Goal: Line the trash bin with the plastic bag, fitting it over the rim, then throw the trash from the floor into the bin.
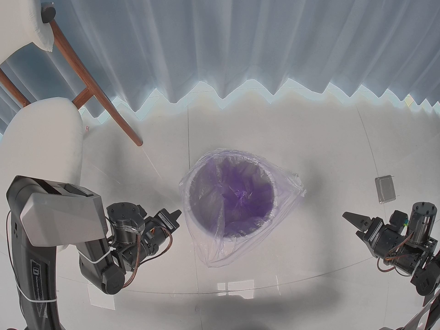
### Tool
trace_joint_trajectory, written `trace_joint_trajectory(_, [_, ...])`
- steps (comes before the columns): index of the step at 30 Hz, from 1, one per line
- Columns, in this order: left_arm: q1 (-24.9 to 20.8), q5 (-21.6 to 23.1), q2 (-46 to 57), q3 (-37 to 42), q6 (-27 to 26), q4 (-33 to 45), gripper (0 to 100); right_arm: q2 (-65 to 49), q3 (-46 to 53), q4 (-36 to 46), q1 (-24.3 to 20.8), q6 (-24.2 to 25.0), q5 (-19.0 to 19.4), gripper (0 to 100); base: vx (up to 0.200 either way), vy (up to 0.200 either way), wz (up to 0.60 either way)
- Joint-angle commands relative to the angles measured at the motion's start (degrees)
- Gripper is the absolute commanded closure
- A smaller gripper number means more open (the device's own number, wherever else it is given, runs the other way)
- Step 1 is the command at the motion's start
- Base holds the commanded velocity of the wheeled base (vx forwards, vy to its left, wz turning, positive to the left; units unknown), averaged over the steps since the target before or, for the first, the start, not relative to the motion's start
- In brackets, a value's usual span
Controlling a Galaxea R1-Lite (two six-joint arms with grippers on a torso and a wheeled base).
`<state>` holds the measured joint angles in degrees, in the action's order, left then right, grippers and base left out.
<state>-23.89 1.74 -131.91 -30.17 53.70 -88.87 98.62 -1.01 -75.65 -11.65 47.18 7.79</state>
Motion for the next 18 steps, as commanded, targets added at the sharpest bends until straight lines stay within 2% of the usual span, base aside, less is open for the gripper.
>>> trace_joint_trajectory(1, [-1.0, 0.0, 1.5, 1.6, 0.0, 0.0, 100, 0.3, 0.9, 0.1, 0.0, 0.0, 0.0, 0, 0.0, 0.0, 0.0])
trace_joint_trajectory(4, [-1.4, 0.7, 3.9, 4.6, -0.1, 0.0, 100, 0.3, 0.8, 0.1, 0.0, 0.0, 0.0, 0, 0.0, 0.0, 0.0])
trace_joint_trajectory(5, [-1.4, 0.6, 4.2, 4.9, 0.0, 0.0, 0, 0.3, 0.9, 0.1, 0.0, 0.0, 0.0, 0, 0.0, 0.0, 0.0])
trace_joint_trajectory(12, [-1.8, 0.4, 4.4, 4.8, 0.1, 0.0, 0, 0.4, 0.9, 0.2, -0.1, 0.0, 0.0, 0, 0.0, 0.0, 0.0])
trace_joint_trajectory(18, [-4.1, 0.0, 1.8, 3.4, 0.0, 0.0, 0, 0.5, 0.9, 0.1, 0.0, 0.0, -0.1, 0, 0.0, 0.0, 0.0])
